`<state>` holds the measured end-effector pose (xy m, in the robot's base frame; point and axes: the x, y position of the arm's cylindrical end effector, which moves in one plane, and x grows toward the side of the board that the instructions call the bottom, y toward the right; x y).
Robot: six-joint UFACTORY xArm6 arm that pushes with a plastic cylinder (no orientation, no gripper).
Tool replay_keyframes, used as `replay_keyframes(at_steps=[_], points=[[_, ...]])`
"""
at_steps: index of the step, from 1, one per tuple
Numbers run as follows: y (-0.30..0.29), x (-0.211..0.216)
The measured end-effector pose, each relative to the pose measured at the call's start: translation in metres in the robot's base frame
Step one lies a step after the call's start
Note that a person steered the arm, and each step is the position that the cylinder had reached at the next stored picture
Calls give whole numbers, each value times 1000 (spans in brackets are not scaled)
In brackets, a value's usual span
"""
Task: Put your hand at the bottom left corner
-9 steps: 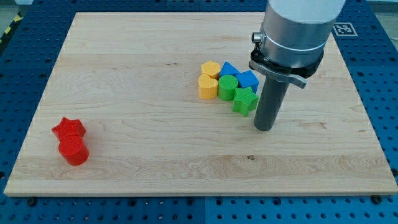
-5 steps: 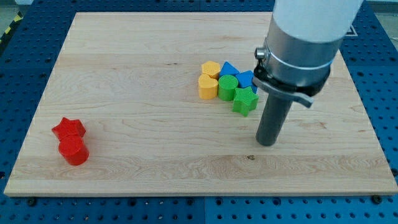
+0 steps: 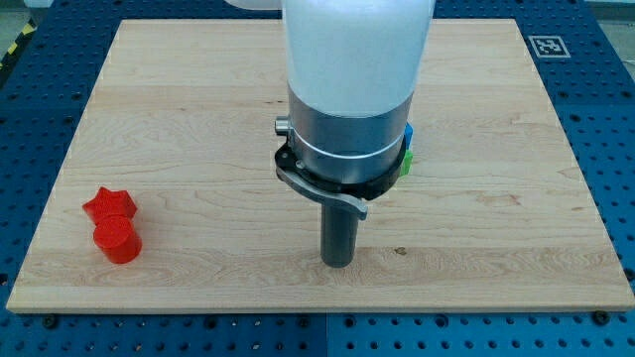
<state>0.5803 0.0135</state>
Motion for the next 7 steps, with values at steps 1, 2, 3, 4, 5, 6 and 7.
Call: replay_keyframes(at_steps=[1,2,3,4,5,6,7], points=[[-2,17],[-5,24],[-5,25],[-22,38],[-62,39],[-100,38],[-180,38]])
